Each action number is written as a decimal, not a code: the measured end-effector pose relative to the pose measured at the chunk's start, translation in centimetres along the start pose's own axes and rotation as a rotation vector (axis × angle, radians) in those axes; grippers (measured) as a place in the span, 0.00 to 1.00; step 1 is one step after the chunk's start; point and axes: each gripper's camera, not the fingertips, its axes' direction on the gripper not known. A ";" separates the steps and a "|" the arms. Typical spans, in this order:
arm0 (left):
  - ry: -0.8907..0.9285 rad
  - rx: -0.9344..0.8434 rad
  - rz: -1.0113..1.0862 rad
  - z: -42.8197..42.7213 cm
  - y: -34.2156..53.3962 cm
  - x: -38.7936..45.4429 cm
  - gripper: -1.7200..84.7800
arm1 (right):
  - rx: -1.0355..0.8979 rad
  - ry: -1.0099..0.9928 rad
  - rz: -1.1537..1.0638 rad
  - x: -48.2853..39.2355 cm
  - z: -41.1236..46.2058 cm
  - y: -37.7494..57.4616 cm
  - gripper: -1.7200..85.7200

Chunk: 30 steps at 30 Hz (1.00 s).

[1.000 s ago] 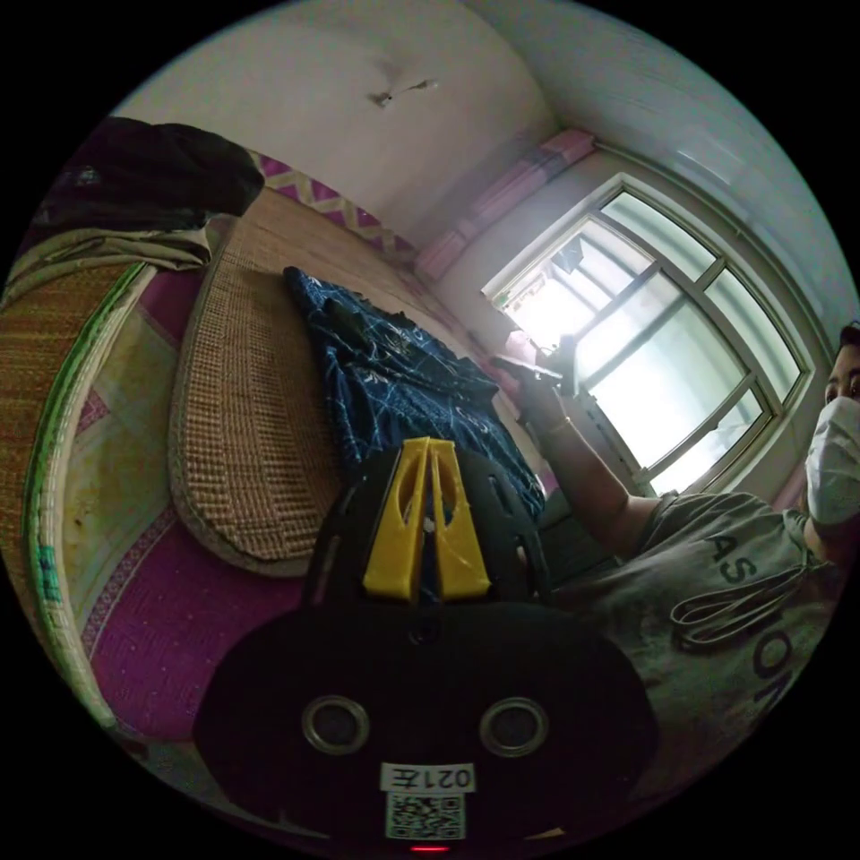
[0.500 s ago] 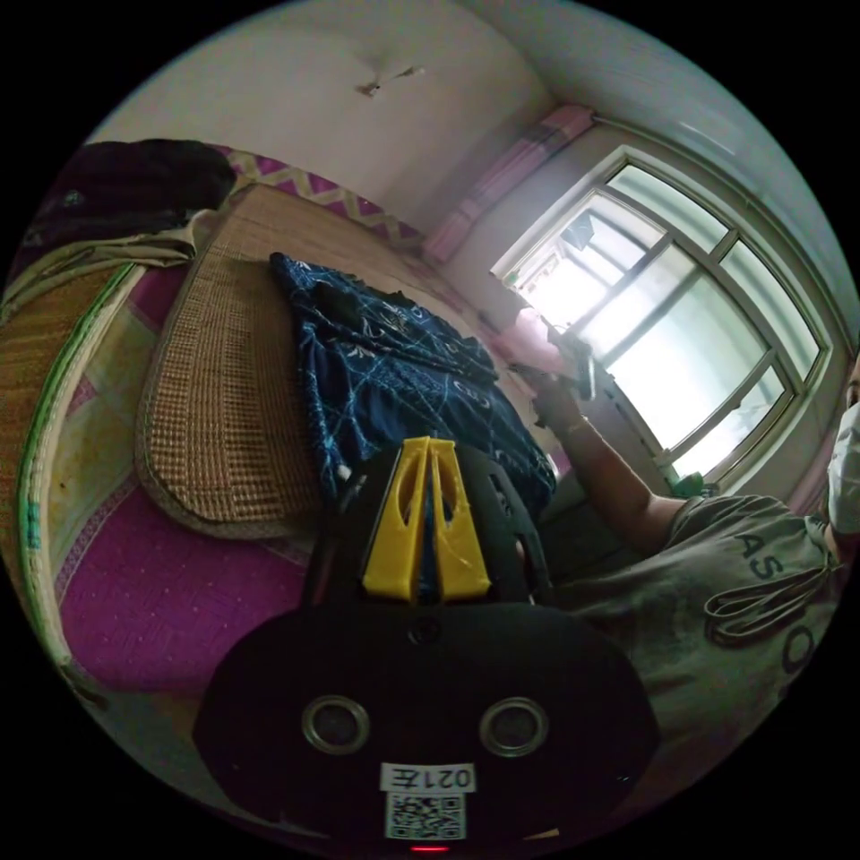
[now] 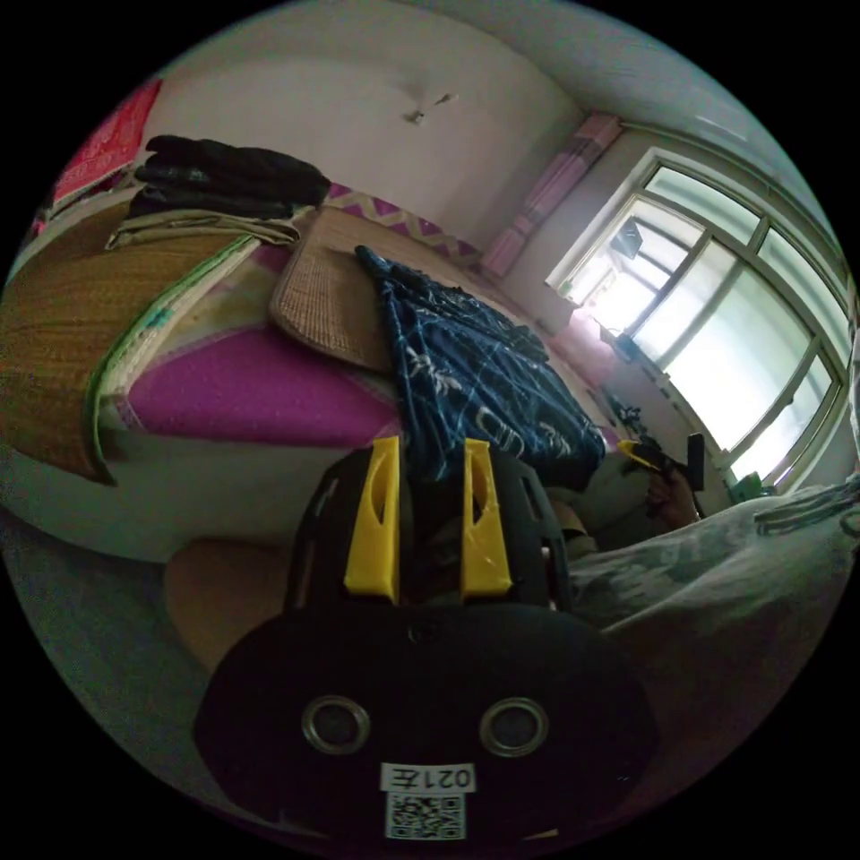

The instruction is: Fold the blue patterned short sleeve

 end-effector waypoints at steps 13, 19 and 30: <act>0.168 -0.152 0.075 5.3 -0.4 -2.4 0.15 | -0.152 -0.236 -0.106 9.2 6.4 3.7 0.08; 0.354 -0.233 0.167 6.0 -3.1 -1.8 0.01 | -0.170 -0.406 -0.091 13.3 5.2 3.0 0.05; 0.404 -0.013 0.303 -0.5 -21.0 2.6 0.01 | -0.037 -0.586 -0.429 13.1 -3.2 -10.1 0.02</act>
